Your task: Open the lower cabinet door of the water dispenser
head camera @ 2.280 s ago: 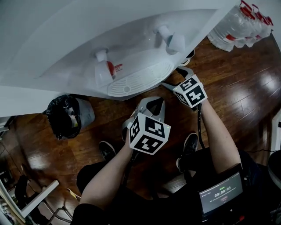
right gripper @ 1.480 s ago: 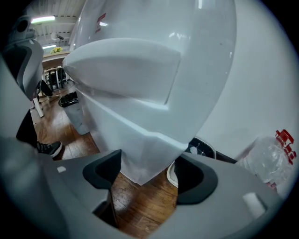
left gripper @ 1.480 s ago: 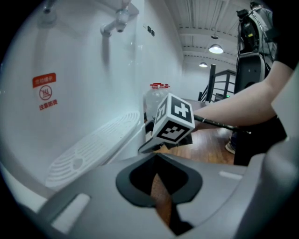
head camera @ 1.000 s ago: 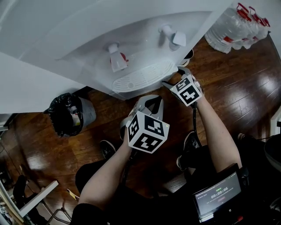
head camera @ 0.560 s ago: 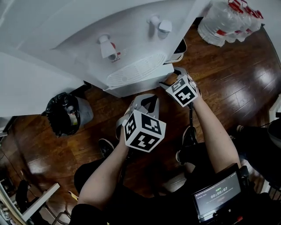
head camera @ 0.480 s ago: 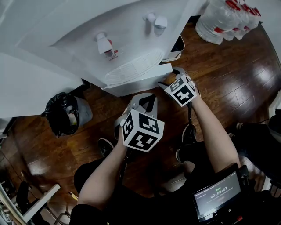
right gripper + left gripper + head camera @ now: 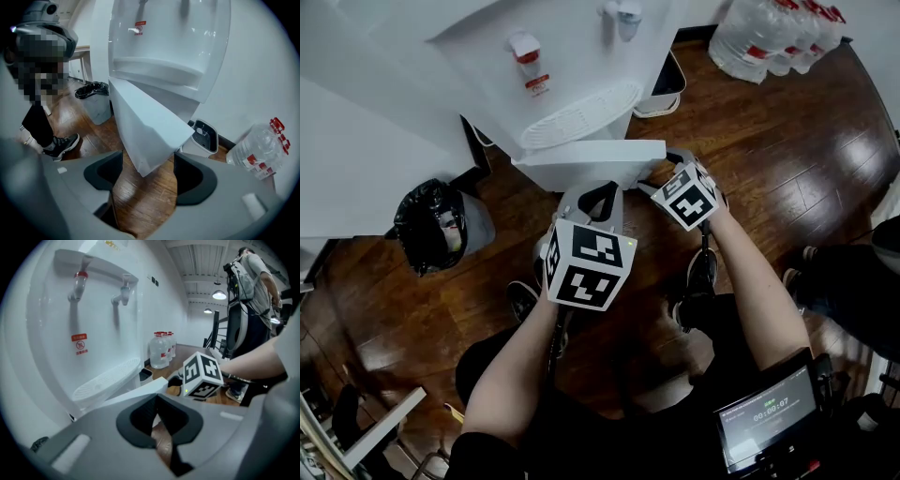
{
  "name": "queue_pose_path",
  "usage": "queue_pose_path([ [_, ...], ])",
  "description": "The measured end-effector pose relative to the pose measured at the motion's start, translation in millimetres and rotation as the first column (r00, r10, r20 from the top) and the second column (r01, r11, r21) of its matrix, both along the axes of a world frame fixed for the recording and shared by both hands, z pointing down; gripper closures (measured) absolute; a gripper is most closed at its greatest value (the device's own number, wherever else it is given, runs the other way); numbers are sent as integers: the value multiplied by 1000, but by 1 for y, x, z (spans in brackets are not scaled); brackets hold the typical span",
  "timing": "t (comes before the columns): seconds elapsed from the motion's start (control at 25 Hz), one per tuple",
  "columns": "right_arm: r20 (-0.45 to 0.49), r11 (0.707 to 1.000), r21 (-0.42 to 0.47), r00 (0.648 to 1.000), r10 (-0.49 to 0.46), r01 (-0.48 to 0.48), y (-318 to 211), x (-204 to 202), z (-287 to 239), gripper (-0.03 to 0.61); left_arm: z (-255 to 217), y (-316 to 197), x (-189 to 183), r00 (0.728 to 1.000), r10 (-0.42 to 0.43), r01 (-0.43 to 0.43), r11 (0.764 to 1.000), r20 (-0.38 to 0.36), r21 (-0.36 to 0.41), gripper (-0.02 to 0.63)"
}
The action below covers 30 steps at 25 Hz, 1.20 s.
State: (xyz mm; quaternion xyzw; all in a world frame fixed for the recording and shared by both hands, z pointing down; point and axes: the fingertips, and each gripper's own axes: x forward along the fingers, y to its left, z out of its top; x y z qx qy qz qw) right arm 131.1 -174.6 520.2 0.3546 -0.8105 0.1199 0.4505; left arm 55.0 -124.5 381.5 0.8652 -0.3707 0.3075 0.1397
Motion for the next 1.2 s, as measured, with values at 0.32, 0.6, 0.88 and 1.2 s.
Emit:
queue_pose_path([
  [0.32, 42, 999, -27, 999, 34, -33, 35, -5, -3, 238, -2, 22, -10, 1000, -24, 24, 1000, -7, -1, 593],
  [0.6, 90, 996, -54, 993, 72, -68, 62, -14, -6, 238, -10, 46, -19, 999, -41, 41, 999, -19, 6, 592],
  [0.88, 103, 993, -53, 988, 115, -110, 85, -23, -6, 242, -14, 69, -38, 996, -89, 90, 996, -32, 15, 593],
  [1.2, 80, 997, -74, 996, 34, -28, 118, -38, -4, 248, -15, 76, -66, 992, -127, 127, 991, -3, 33, 593],
])
